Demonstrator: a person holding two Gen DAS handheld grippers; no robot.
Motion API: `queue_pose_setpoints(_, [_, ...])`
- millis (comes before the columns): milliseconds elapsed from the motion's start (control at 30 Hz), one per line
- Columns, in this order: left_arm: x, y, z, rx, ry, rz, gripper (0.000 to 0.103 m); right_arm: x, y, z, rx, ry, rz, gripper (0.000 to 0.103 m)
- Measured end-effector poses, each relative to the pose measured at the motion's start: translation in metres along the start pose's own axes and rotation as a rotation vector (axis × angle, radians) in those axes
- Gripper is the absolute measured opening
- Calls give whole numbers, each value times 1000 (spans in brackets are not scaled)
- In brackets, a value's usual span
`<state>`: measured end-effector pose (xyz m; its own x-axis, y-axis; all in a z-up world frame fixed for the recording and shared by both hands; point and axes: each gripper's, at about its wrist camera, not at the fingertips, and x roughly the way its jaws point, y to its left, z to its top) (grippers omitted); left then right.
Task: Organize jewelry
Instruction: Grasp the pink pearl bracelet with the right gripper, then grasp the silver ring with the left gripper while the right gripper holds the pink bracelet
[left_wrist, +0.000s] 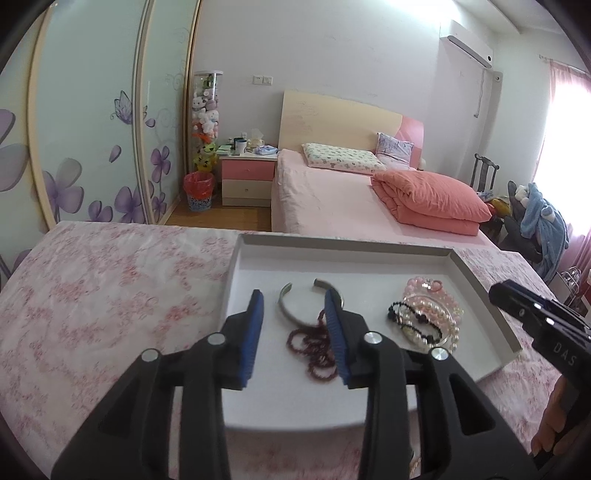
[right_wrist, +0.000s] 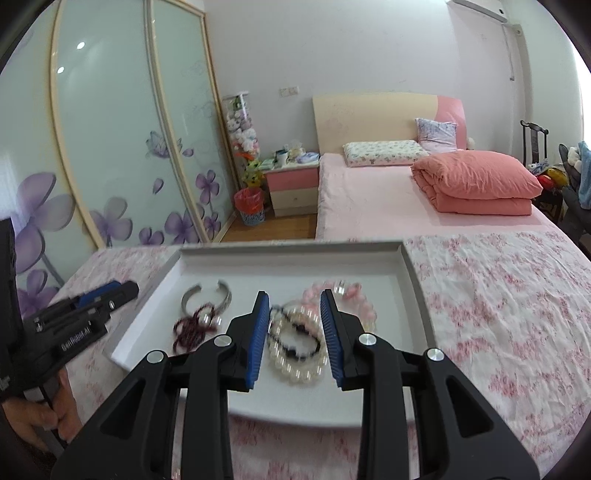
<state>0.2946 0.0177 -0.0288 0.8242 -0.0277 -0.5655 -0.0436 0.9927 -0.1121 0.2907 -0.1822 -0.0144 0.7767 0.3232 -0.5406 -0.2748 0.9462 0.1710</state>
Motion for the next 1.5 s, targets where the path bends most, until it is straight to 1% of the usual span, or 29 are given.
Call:
queue_pose_setpoints(67, [-10, 2, -6, 10, -3, 5, 37, -3, 2, -9, -12, 28, 13, 30])
queue_pose_setpoints(200, [-29, 7, -23, 34, 10, 8, 40, -9, 12, -32, -55, 114, 46, 30])
queue_pose_setpoints(400, [-51, 15, -45, 24, 35, -6, 44, -18, 29, -70, -98, 251, 119, 30])
queue_pose_setpoints(567, [-57, 15, -52, 42, 53, -17, 44, -22, 41, -89, -121, 312, 137, 28])
queue_pose_setpoints(600, [-58, 14, -53, 42, 53, -19, 44, -22, 41, -91, -124, 319, 137, 27])
queue_pose_setpoints(667, [-58, 13, -53, 43, 58, -22, 45, -21, 45, -95, -129, 336, 135, 21])
queue_pose_setpoints(700, [-59, 12, -54, 42, 59, -23, 45, -20, 47, -96, -134, 344, 135, 20])
queue_pose_setpoints(833, [-59, 9, -58, 48, 73, -26, 45, -19, 50, -98, -149, 352, 121, 17])
queue_pose_setpoints(967, [-57, 5, -61, 56, 86, -32, 46, -20, 50, -101, -166, 341, 91, 8])
queue_pose_setpoints(1133, [-54, -2, -64, 73, 102, -49, 50, -22, 42, -101, -165, 336, 66, 7])
queue_pose_setpoints(1267, [-52, -12, -66, 95, 115, -71, 52, -24, 23, -98, -134, 332, 15, 7])
queue_pose_setpoints(1367, [-49, -22, -68, 114, 131, -96, 55, -26, 2, -95, -100, 324, -41, 7])
queue_pose_setpoints(1500, [-42, -42, -74, 164, 167, -135, 57, -26, -28, -91, -47, 308, -122, 7])
